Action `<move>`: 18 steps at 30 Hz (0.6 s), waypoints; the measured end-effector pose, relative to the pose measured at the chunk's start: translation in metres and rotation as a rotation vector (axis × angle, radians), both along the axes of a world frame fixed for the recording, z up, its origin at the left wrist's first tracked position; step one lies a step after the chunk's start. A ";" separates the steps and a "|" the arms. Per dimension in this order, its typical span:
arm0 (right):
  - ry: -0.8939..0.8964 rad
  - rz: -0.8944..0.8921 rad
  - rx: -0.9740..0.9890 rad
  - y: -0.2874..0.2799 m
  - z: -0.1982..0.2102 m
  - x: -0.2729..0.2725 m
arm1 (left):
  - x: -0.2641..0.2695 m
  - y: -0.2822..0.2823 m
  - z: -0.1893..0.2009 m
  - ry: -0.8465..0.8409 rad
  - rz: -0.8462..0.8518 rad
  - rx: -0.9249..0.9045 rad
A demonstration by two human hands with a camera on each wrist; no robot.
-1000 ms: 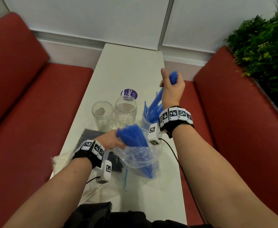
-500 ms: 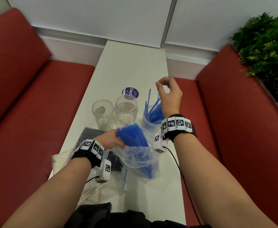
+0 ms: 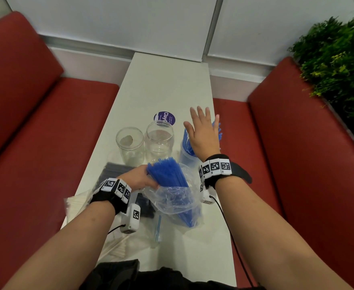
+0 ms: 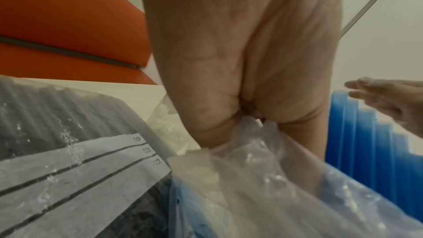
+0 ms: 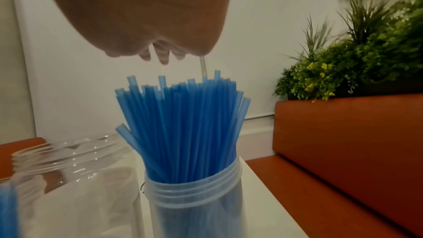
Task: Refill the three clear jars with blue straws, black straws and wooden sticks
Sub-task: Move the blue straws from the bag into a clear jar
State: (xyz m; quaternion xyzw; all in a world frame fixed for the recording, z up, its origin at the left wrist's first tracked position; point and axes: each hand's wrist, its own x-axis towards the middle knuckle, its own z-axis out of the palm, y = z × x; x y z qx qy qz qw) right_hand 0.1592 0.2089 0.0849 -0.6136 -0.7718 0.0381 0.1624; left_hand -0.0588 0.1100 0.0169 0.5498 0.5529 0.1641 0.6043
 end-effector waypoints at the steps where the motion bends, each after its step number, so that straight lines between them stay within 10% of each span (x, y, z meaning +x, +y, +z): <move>1: -0.023 -0.041 0.059 -0.002 0.001 -0.001 | 0.000 0.000 0.000 -0.004 0.001 -0.001; 18: 0.132 -0.229 -0.230 -0.011 -0.013 0.020 | 0.003 -0.005 0.001 -0.047 0.018 0.004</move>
